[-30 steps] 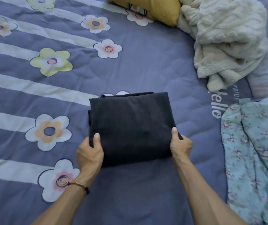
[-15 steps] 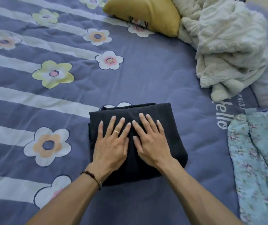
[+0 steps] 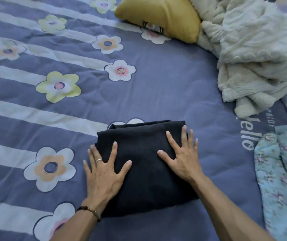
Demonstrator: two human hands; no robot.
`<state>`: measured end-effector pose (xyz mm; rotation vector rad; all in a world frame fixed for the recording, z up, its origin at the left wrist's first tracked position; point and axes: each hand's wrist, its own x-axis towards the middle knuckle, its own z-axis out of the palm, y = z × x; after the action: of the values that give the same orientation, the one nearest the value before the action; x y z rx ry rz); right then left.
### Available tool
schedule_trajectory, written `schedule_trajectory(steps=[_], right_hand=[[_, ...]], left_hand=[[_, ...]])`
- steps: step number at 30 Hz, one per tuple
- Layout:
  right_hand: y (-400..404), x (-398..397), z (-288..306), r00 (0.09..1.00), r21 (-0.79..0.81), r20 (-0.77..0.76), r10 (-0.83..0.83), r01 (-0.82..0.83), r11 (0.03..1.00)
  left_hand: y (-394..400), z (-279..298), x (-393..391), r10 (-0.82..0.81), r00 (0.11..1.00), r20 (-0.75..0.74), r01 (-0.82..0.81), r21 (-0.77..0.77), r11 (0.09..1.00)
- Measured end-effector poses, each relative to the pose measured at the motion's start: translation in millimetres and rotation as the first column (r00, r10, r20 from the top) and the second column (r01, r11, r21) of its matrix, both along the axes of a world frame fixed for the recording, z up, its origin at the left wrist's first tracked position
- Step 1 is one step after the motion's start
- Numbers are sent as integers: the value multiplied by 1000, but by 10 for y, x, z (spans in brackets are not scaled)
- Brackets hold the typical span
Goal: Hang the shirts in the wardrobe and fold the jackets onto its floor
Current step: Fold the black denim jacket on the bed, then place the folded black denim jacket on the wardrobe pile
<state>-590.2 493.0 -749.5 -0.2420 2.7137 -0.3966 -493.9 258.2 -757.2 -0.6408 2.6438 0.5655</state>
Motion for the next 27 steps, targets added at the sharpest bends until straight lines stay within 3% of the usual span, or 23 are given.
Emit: schedule_trajectory(steps=[2,4,7,10,13,18,22,27], right_hand=[[85,134,91,982,-119,111,-151,164,979],[227,212,168,953,-207,235,-192,242,948],[390,193,225,915,-321,374,-154,283,904],[462,90,208,872,-418,485,-67,298,858],[460,34,277,850,-483,525,-39,336,809],[486,338,566,813,-565,560,-157,514,645],[564,839,921,802,-578,528,-280,581,573],[624,1685,1615,729,-592,473,-494,679,435]], left_hand=[[-17,124,169,61,997,44,-61,20,998],[-32,191,275,70,997,35,-70,9,998],[-119,191,241,168,983,67,-180,286,941],[-270,175,130,178,984,20,-161,535,829],[-374,172,58,213,976,-31,-138,674,726],[-450,436,17,236,969,-67,-110,743,660],[-434,812,35,149,987,-65,-46,767,640],[-267,1437,78,-85,990,-111,139,792,594]])
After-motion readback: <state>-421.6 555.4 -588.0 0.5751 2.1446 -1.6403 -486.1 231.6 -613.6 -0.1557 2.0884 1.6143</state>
